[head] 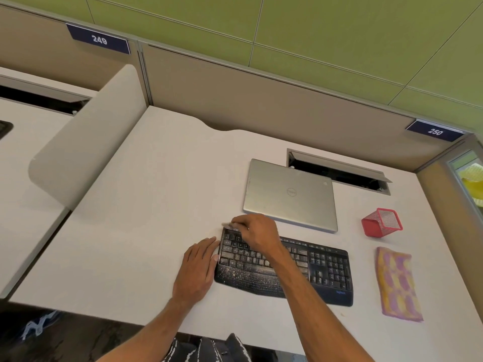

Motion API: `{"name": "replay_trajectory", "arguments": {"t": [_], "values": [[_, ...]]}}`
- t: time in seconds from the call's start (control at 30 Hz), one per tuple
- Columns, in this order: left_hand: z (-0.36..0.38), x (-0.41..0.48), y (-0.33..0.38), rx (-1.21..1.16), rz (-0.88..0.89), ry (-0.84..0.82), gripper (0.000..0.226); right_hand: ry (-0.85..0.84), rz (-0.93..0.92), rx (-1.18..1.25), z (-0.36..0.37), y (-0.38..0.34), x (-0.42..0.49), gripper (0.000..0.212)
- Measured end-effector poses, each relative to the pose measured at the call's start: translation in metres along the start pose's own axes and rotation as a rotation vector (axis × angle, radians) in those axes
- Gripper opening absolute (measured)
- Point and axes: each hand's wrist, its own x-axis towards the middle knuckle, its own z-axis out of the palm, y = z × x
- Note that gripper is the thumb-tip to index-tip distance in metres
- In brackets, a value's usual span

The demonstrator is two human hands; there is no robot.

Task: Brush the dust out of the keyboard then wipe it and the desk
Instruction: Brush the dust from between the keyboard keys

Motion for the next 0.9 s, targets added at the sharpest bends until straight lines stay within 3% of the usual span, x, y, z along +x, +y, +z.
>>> {"name": "replay_trajectory", "arguments": {"t": [0.23, 0.43, 0.6, 0.77, 0.9], "values": [[0.002, 0.001, -0.001, 0.005, 0.002, -0.002, 0.047, -0.150, 0.001, 0.002, 0.009, 0.001, -0.010, 0.025], [0.002, 0.000, -0.001, 0.015, 0.004, 0.002, 0.047, -0.019, 0.033, 0.035, 0.003, -0.004, -0.010, 0.026], [0.000, 0.000, 0.001, 0.002, 0.008, 0.009, 0.047, -0.146, 0.022, 0.023, 0.005, -0.006, -0.011, 0.023], [0.000, -0.001, 0.001, 0.007, 0.011, 0.010, 0.047, -0.099, 0.040, -0.101, -0.010, 0.003, -0.013, 0.023], [0.000, -0.001, 0.000, 0.006, 0.010, 0.009, 0.048, -0.160, 0.044, -0.186, -0.011, 0.010, -0.014, 0.022]]}}
